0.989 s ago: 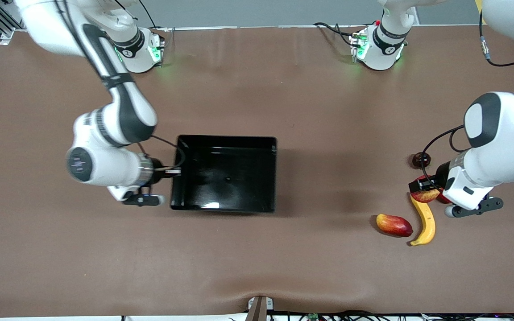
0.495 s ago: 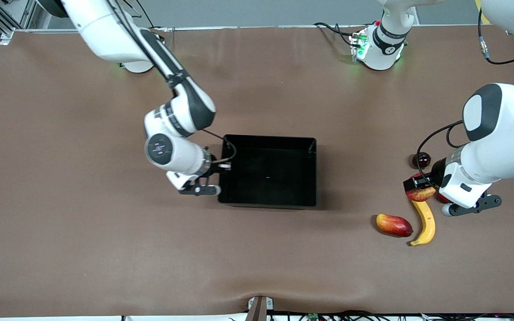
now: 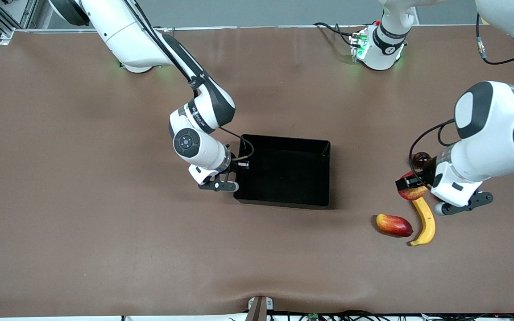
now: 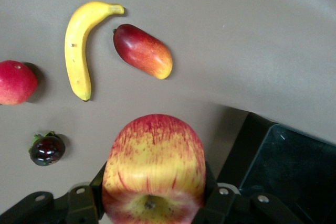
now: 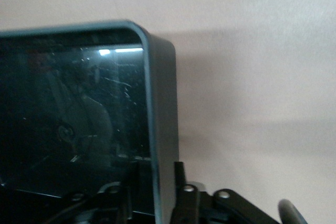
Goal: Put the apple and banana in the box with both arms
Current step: 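Slide the black tray toward the fruit with the right gripper, then lift the apple with the left gripper while the right gripper withdraws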
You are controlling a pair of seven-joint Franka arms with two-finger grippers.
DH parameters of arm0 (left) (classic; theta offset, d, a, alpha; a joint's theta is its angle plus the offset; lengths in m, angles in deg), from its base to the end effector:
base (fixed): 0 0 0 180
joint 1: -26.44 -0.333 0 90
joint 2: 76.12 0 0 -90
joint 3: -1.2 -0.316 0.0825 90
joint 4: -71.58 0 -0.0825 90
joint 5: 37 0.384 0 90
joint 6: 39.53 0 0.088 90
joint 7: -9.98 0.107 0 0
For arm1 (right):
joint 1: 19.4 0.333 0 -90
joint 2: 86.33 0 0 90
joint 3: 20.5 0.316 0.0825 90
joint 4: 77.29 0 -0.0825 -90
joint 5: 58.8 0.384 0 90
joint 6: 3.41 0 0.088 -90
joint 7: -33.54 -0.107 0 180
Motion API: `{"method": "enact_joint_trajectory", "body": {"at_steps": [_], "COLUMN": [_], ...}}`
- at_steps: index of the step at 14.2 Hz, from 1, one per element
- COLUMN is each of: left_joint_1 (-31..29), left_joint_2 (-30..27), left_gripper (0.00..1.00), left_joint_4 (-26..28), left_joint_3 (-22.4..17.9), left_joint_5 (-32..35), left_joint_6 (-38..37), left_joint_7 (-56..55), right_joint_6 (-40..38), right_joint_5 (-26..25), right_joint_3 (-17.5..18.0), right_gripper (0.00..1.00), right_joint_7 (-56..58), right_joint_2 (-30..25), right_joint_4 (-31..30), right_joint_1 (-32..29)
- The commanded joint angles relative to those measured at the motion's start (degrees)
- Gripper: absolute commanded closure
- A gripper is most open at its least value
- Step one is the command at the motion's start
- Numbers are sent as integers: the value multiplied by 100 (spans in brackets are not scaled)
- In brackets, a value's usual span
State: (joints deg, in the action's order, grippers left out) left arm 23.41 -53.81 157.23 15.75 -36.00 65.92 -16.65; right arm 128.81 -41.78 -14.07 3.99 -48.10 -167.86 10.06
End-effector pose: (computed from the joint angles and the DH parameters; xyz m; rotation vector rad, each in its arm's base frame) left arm 0.6601 -0.1092 0.4503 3.0469 0.4224 -0.0856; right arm 0.5756 0.4095 0.2557 -2.8537 0.1567 0.1573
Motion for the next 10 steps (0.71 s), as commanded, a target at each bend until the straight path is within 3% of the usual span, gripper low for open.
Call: {"method": "enact_joint_trajectory", "body": {"at_steps": [1,3,7,10], "left_joint_1": [135,162,346,540], "left_joint_2": [-77,-69,-16,54], "left_gripper": [100,100,100,100], "left_joint_4": [5,5,5,5], "left_joint_3": [-5,-5,-5,-13], "left_joint_5": [-56,-56,-65,-30], "left_joint_6": [-104,-103,-103,-86], "left_joint_7": [-245,-315,-675,-852], "right_joint_6": [-501,-1396,-2856,-3307], "right_joint_5": [108,13,-655,-770], "right_joint_3": [-45,-115,-309,-291], "right_gripper": [0,0,0,0], "right_joint_7": [37,36,63,72], "right_joint_2": [-8,-25,-51,-586], "right_joint_4": [557,1083,2007,2053], "right_joint_1": [-142,-274,-537,-1011]}}
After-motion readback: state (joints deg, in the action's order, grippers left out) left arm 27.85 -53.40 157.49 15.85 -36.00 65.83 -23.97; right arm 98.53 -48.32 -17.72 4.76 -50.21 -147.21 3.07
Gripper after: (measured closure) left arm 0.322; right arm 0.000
